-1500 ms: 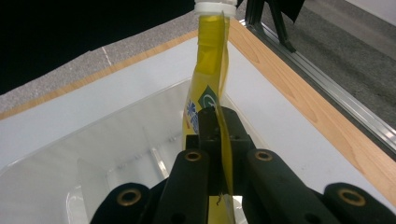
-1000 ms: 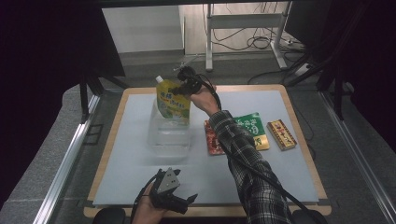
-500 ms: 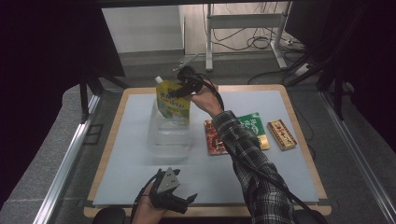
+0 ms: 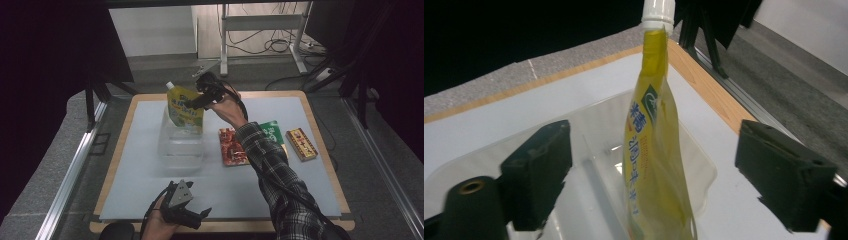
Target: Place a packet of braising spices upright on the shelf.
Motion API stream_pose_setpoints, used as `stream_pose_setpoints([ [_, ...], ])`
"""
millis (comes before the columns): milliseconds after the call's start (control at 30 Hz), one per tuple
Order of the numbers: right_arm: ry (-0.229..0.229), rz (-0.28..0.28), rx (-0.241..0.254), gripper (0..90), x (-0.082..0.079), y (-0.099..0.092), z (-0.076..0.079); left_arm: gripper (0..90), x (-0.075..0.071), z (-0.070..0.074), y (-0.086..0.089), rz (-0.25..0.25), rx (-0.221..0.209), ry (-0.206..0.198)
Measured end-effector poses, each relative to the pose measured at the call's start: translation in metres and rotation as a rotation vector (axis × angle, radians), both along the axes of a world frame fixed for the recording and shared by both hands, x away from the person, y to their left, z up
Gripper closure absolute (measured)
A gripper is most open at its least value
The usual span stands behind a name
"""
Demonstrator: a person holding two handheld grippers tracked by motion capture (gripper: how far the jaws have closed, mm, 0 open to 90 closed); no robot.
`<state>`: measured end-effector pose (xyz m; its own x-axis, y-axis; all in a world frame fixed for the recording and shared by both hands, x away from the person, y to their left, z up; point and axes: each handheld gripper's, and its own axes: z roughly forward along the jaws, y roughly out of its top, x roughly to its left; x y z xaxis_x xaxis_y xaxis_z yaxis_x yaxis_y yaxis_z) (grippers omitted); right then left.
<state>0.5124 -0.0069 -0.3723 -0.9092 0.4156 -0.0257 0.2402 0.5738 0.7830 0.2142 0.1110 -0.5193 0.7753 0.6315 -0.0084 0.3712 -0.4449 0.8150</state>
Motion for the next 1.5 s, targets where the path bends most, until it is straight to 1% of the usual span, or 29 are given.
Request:
stream_pose_setpoints([
  [67, -0.004, 0.005, 0.004, 11.9, -0.001, -0.001, 0.000, 1.8, 0.000, 0.000, 0.000, 0.000, 0.000, 0.000],
  [167, -0.007, 0.018, 0.015, 6.9, -0.004, -0.006, 0.002, 1.8, 0.000, 0.000, -0.001, -0.002, 0.004, 0.000],
  [200, -0.004, 0.021, 0.015, 4.9, -0.005, -0.006, 0.002, 1.8, 0.000, 0.000, -0.001, -0.003, 0.004, 0.000],
  [233, -0.011, 0.019, 0.012, 3.1, -0.007, -0.007, 0.002, 1.8, 0.000, 0.000, -0.001, -0.003, 0.004, 0.000],
  [367, -0.024, 0.011, 0.001, 0.6, -0.012, -0.010, 0.003, 1.8, 0.000, -0.001, -0.001, -0.004, 0.006, 0.000],
  [500, -0.031, 0.013, -0.001, 0.0, -0.016, -0.014, 0.004, 1.8, 0.000, -0.001, -0.001, -0.004, 0.007, -0.002],
  [633, -0.038, 0.017, -0.021, 0.0, -0.020, -0.021, 0.004, 1.8, 0.000, -0.001, -0.001, -0.006, 0.010, -0.003],
  [733, -0.040, 0.018, -0.031, 0.0, -0.023, -0.028, 0.003, 1.8, 0.000, -0.001, -0.001, -0.006, 0.010, -0.002],
  [833, -0.045, 0.020, -0.028, 0.0, -0.025, -0.033, 0.002, 1.8, 0.000, -0.001, -0.001, -0.006, 0.009, -0.002],
  [867, -0.049, 0.021, -0.032, 0.0, -0.026, -0.038, 0.002, 1.8, 0.000, -0.001, -0.001, -0.006, 0.010, -0.002],
  [1000, -0.032, 0.026, -0.021, 0.0, -0.029, -0.046, 0.001, 1.8, 0.000, -0.002, -0.002, -0.009, 0.017, -0.002],
  [1100, -0.028, 0.030, -0.029, 0.0, -0.032, -0.052, -0.001, 1.8, 0.000, -0.002, -0.002, -0.011, 0.019, -0.002],
  [1167, -0.024, 0.033, -0.024, 0.0, -0.035, -0.056, -0.002, 1.8, 0.000, -0.002, -0.002, -0.010, 0.018, -0.003],
  [1233, -0.010, 0.029, -0.025, 0.0, -0.039, -0.063, -0.003, 1.8, 0.000, -0.002, -0.002, -0.008, 0.015, -0.005],
  [1333, -0.011, 0.021, -0.027, 0.0, -0.042, -0.067, -0.004, 1.8, -0.001, -0.002, -0.002, -0.004, 0.008, -0.006],
  [1433, -0.006, 0.017, -0.010, 0.0, -0.046, -0.077, -0.006, 1.8, 0.000, -0.002, -0.002, -0.004, 0.005, -0.007],
  [1500, -0.008, 0.014, -0.008, 0.0, -0.047, -0.080, -0.007, 1.8, 0.000, -0.002, -0.002, -0.003, 0.007, -0.008],
])
